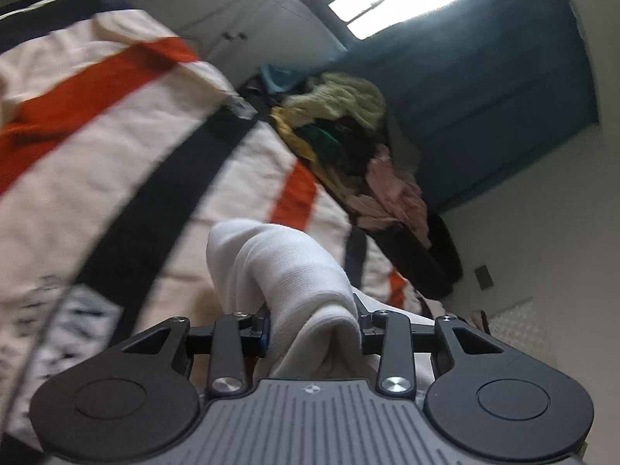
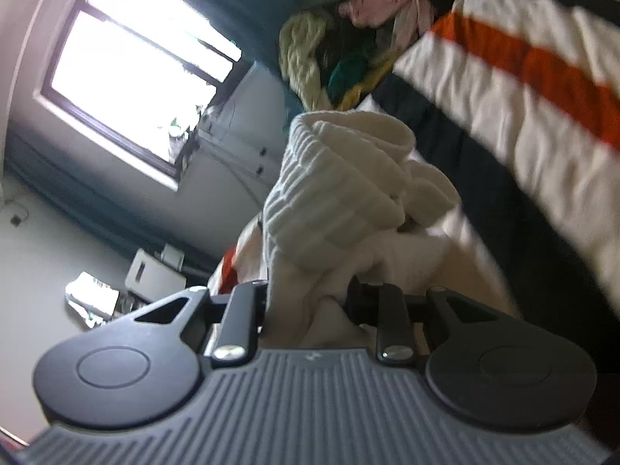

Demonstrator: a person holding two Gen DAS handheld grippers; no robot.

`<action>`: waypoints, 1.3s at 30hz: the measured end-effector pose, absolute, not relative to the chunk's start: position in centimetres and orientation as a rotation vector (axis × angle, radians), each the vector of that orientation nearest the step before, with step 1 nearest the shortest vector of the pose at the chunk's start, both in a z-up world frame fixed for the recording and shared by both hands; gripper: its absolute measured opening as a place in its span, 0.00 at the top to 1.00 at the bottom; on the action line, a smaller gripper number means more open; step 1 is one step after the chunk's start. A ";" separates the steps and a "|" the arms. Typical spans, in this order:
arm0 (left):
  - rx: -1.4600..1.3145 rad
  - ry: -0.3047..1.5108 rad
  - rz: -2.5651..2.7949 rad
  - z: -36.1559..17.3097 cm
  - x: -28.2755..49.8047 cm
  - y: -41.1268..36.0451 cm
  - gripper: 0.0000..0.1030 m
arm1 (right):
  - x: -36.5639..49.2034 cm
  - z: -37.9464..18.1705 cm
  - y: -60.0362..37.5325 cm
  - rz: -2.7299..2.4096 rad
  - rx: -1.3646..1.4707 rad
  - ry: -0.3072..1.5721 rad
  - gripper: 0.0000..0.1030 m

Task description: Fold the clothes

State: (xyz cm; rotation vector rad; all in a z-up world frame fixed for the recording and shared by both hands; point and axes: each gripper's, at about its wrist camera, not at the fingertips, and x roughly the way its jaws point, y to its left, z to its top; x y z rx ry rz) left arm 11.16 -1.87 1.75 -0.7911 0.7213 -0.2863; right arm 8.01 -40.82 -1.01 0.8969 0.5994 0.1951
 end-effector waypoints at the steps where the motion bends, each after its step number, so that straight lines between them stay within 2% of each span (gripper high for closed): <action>1: -0.777 0.726 -0.304 2.3 12.3 -3.6 0.63 | 8.3 -0.4 -42.1 0.182 0.894 0.584 0.73; 7: -0.714 0.749 -0.435 4.3 20.3 -14.6 0.64 | 11.4 2.2 -50.8 0.078 0.872 0.491 0.73; 13: -0.756 0.739 -0.627 3.4 28.3 -23.2 0.64 | 15.2 3.8 -58.4 -0.016 0.821 0.375 0.73; 18: -0.694 0.728 -0.710 0.0 32.6 -28.0 0.64 | 16.8 0.7 -61.9 -0.065 0.822 0.263 0.73; 25: -0.575 0.827 -0.714 -8.7 32.8 -29.0 0.63 | 15.8 -11.1 -62.0 -0.169 0.842 0.268 0.73; 30: -0.445 0.862 -0.713 -11.9 31.0 -28.8 0.59 | 12.7 -17.8 -60.7 -0.235 0.949 0.310 0.72; 33: -0.389 0.896 -0.704 -13.2 29.7 -28.4 0.55 | 11.6 -19.3 -60.4 -0.282 1.029 0.392 0.63; 39: -0.315 0.895 -0.642 -9.7 27.0 -26.0 0.53 | 9.9 -17.4 -61.1 -0.368 1.086 0.554 0.63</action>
